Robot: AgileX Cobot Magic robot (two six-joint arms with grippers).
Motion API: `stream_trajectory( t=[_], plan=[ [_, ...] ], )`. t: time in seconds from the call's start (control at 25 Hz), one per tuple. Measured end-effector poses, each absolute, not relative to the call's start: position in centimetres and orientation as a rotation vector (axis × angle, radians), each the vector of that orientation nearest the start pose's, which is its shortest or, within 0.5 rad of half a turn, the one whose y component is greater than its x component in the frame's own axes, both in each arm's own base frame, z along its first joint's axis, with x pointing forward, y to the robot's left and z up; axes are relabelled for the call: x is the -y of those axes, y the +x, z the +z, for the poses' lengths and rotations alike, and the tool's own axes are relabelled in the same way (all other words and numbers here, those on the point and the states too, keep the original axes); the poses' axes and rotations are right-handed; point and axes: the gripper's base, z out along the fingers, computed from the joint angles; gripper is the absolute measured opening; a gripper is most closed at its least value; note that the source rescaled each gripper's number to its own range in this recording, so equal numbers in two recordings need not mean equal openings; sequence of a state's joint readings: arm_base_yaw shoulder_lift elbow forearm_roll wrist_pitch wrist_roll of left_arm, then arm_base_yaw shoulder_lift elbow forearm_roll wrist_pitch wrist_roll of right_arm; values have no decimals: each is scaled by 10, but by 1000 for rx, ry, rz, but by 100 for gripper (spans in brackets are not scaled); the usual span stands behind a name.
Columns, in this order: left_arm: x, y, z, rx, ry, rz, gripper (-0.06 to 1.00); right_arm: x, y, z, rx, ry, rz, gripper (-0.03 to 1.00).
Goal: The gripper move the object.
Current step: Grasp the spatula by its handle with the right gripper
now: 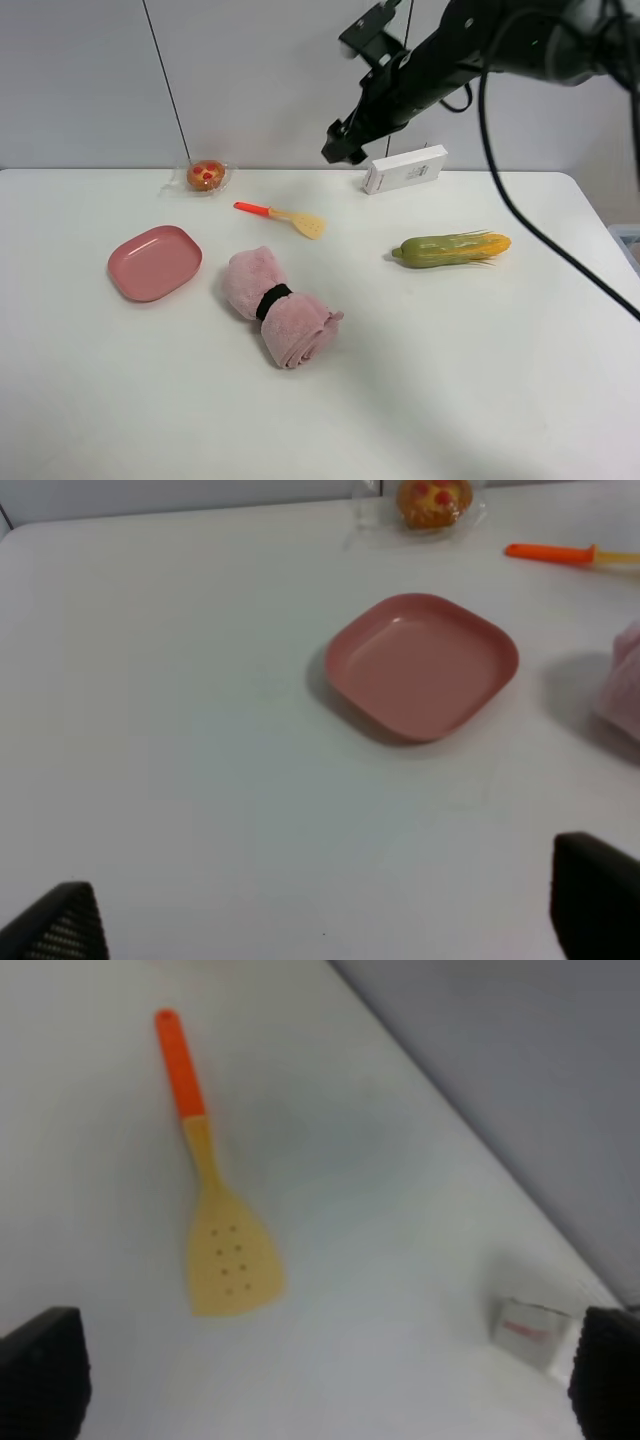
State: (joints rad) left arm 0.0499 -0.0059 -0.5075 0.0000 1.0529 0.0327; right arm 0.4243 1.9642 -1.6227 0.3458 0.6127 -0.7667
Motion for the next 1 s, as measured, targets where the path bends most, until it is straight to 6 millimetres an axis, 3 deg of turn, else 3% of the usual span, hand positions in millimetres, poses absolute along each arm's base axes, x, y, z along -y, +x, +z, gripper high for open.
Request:
stream_trajectory(
  t=[0.2,0.32,0.52,1.0],
  plan=[
    [0,-6,280,-2023,-17,52,100,-237,405,206,-2160,-1215,235,94],
    [0,-6,280,-2023,-17,52,100,-252,405,188,-2145,-1226,232,94],
    [0,-6,280,-2023,-17,52,100,-262,407,187,-2085,-1174,218,94],
    [0,-6,280,-2023,-17,52,100,-264,408,183,-2082,-1170,214,94]
  ],
)
